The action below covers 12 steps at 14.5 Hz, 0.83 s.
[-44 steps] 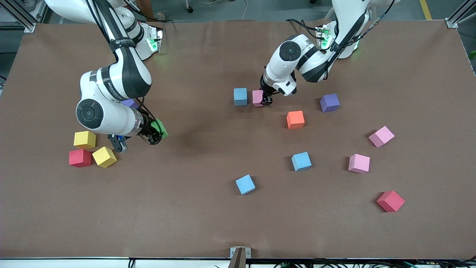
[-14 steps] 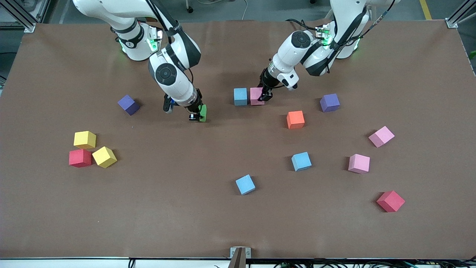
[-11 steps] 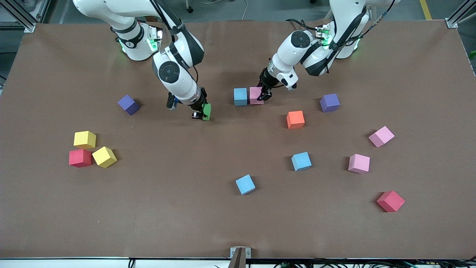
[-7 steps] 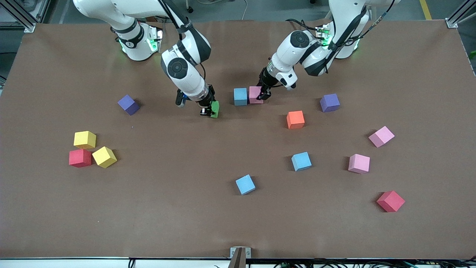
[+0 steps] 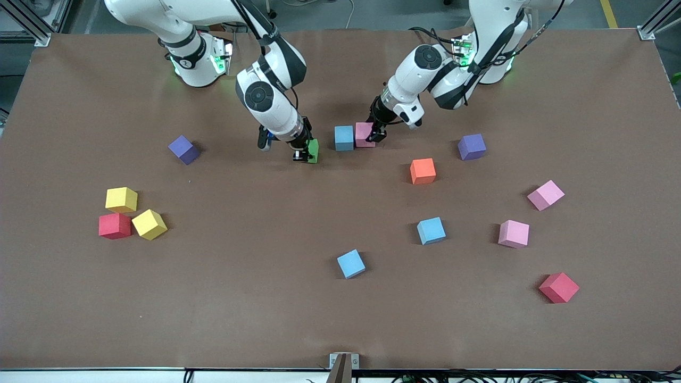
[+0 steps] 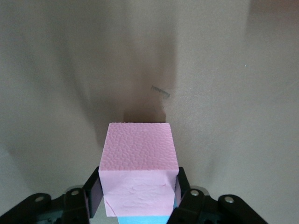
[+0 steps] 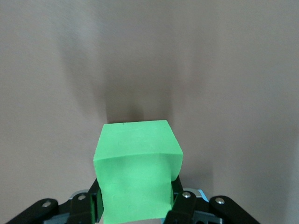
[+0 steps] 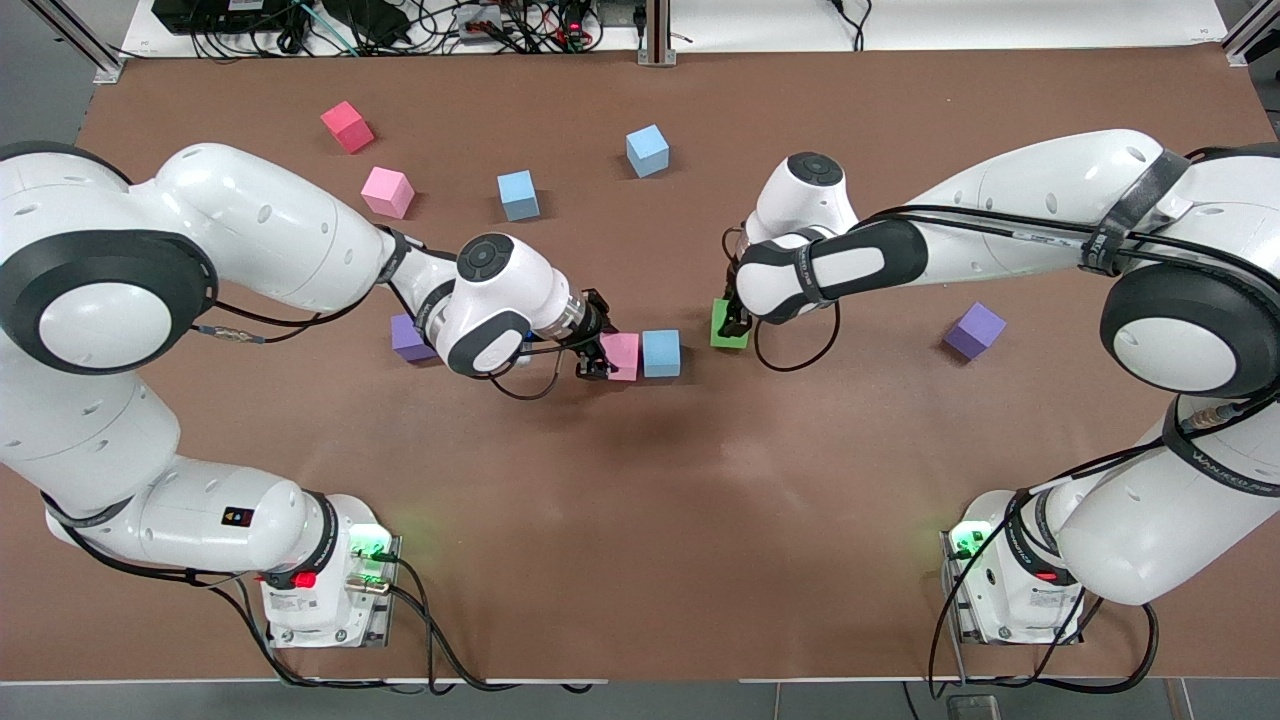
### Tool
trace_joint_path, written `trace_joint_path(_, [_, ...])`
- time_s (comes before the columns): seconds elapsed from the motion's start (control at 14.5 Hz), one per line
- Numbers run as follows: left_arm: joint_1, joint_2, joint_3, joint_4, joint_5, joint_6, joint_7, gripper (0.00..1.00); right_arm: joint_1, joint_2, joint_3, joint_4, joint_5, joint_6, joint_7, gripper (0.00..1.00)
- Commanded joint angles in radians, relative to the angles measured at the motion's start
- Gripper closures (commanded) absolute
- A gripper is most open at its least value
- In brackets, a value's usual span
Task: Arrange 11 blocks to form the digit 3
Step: 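Lower the green block beside the blue block with the right gripper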
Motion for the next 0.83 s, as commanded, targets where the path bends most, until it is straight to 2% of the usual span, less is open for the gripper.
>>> trace_joint_path(0.0, [0.001,0.018,0.001,0.008,0.021,0.027,-0.003,0.75,-0.001,-0.009,0.023,-0.026,0.068,0.043,-0.020,1.00])
trace_joint_path(0.14, [0.001,0.018,0.001,0.008,0.021,0.027,0.005,0.75,0.025,-0.007,0.026,-0.048,0.123,0.097,-0.020,1.00])
trace_joint_path(0.76, [0.003,0.047,0.007,0.031,0.021,0.027,0.028,0.74,0.059,0.007,0.035,-0.049,0.125,0.097,-0.023,1.00])
